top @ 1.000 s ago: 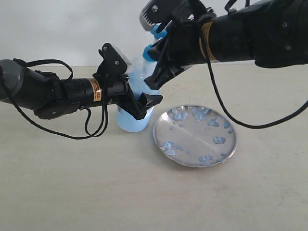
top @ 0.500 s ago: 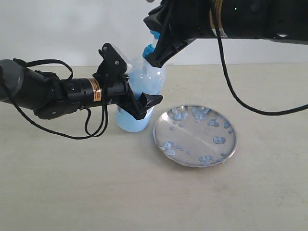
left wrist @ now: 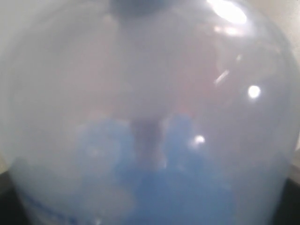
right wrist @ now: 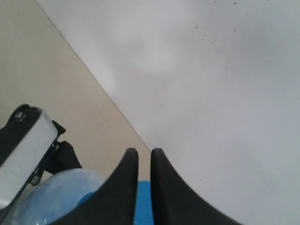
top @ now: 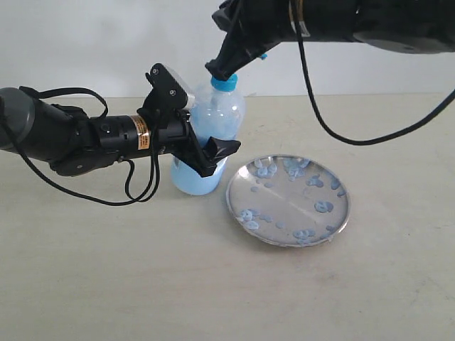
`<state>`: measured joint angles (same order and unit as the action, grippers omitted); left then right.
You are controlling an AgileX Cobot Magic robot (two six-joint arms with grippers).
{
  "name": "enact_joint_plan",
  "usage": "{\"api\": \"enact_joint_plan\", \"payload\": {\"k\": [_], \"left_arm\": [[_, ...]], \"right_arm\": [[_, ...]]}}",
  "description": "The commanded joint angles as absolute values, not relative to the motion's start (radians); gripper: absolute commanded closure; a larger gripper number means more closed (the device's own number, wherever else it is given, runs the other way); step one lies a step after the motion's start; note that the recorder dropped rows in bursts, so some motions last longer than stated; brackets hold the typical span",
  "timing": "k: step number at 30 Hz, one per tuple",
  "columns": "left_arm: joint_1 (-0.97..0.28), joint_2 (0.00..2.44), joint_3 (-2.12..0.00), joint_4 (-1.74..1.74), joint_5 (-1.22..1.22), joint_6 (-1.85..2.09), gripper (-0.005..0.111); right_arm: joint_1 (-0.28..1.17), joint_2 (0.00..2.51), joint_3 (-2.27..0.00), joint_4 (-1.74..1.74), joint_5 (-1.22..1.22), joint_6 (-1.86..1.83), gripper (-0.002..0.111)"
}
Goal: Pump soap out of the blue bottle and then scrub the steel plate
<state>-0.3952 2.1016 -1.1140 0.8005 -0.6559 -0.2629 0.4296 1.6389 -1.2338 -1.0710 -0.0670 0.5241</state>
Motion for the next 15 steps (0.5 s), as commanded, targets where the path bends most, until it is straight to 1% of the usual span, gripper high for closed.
{"api": "enact_joint_plan", "payload": {"k": [1, 5, 11, 15], "left_arm": [[-0.389, 2.120, -1.099, 0.823, -0.575, -0.255, 0.102], [-0.389, 2.120, -1.099, 0.823, -0.575, -0.255, 0.102], [-0.389, 2.120, -1.099, 0.823, -0.575, -0.255, 0.102], [-0.389, 2.120, -1.099, 0.825, -0.571, -0.255, 0.102]], "right_arm": [[0.428, 1.678, -1.259, -1.063, -0.010, 0.514, 0.109], [0.428, 1.693, -1.269, -1.081, 0.046, 0.514, 0.109], [0.428, 1.664, -1.273, -1.079, -0.064, 0.514, 0.109], [0.428, 1.635, -1.302, -1.075, 0.093, 0.525, 0.109]]}}
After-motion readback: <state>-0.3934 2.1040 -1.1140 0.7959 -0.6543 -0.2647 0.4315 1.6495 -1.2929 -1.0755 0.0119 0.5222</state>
